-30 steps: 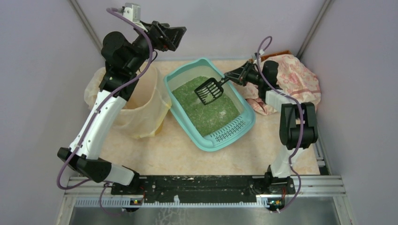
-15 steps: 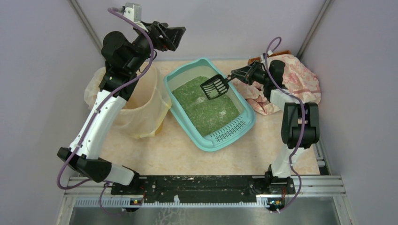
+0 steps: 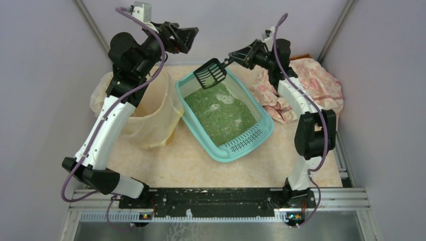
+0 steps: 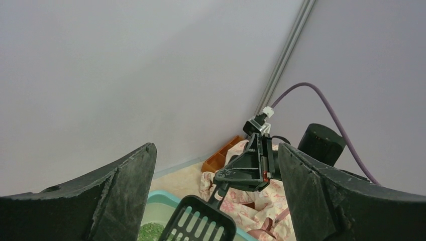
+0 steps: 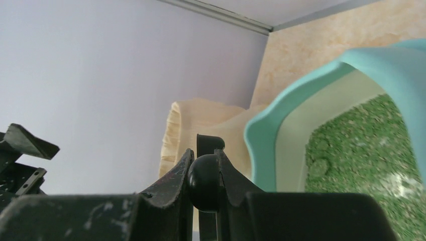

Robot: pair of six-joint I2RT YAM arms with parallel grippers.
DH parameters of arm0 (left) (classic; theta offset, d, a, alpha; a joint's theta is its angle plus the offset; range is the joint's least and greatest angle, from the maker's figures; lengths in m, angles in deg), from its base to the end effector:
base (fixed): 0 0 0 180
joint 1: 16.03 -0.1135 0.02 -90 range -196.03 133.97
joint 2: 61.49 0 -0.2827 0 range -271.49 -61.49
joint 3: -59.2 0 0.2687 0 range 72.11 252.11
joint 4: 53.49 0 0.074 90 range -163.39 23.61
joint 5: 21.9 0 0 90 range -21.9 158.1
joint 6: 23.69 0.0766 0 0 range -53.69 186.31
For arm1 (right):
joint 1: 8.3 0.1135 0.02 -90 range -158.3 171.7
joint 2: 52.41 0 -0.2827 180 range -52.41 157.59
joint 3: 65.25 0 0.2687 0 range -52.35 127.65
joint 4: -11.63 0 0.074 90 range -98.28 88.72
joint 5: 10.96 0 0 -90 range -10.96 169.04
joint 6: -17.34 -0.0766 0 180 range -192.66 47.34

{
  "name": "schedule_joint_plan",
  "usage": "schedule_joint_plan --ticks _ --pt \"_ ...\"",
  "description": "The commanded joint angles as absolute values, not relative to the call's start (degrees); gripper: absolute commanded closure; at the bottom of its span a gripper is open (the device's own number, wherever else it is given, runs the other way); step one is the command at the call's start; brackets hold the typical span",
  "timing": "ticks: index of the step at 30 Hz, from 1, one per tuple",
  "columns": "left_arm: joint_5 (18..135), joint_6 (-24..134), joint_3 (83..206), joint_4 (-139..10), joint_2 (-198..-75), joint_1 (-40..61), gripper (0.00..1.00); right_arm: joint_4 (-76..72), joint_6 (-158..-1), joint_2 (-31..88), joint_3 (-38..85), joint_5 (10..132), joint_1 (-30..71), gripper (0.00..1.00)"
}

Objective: Clean the litter box

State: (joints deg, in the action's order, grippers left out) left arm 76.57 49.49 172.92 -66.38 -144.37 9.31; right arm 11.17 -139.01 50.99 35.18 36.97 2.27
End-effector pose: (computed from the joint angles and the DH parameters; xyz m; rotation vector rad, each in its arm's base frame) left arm 0.3189 -0.1635 0.5779 0.2265 1.2748 -0.7261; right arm 0.4668 0.1393 0.3668 0.2613 1.8640 1.5696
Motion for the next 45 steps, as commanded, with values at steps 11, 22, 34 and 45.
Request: schedule_joint_plan --ticks 11,22,34,45 --pt "78.25 47.13 172.82 -64.85 -143.68 9.10 0.04 4.65 -142.94 66.23 69.58 35.89 15.77 1.00" --pt "76.20 51.00 172.01 -68.85 -139.34 9.10 0.04 6.37 -144.20 77.49 86.02 30.84 23.41 1.00" --pt "74.90 52.95 173.86 -72.61 -138.80 9.10 0.04 12.46 -143.97 83.43 90.65 30.37 27.16 1.00" --pt "75.19 53.83 174.71 -73.48 -140.17 9.02 0.04 14.19 -128.70 84.72 90.79 31.74 28.00 1.00"
